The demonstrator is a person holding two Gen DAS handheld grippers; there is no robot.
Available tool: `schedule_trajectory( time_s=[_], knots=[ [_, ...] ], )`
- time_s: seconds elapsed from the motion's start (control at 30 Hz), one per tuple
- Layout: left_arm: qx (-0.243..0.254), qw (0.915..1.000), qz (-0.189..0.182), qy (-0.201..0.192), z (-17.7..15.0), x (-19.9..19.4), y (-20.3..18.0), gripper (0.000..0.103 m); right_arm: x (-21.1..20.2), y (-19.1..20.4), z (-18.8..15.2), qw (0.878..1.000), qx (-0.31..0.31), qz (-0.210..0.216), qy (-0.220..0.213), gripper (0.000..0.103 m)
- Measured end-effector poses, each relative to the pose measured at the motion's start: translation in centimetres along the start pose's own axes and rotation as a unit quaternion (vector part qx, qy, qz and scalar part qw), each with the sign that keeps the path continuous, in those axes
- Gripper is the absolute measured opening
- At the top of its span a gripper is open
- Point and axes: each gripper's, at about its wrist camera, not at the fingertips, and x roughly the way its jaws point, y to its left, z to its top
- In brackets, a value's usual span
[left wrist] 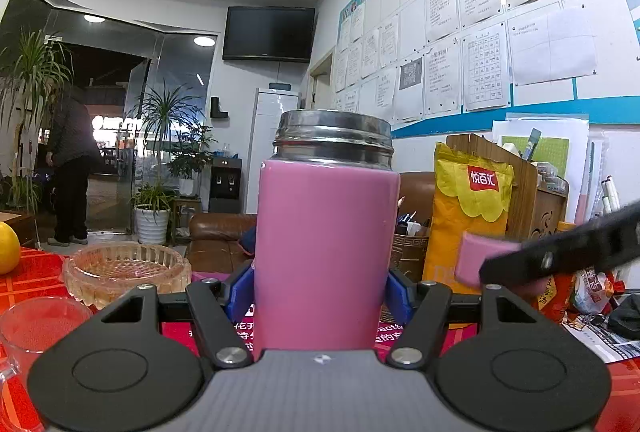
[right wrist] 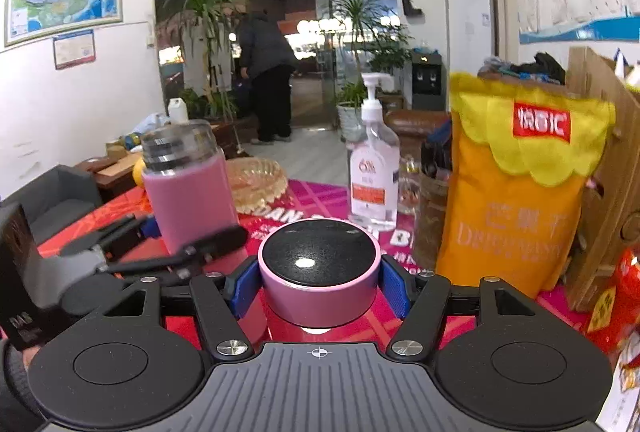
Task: Unscrew bottle cap and pour
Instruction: 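Lift the loosened cap off the bottle with the right gripper, then lower the cap onto the table with the right gripper while the left gripper sets the bottle down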
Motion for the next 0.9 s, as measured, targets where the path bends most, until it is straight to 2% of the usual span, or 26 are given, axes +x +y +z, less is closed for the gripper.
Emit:
schedule_trajectory(
  time_s=[0.9],
  knots=[
    [-0.007, 1.0000, -0.006, 0.002, 0.0, -0.2, 0.8, 0.068, 3.9, -2.2, -6.3, 0.997, 0.039, -0.034, 0.055, 0.064]
  ],
)
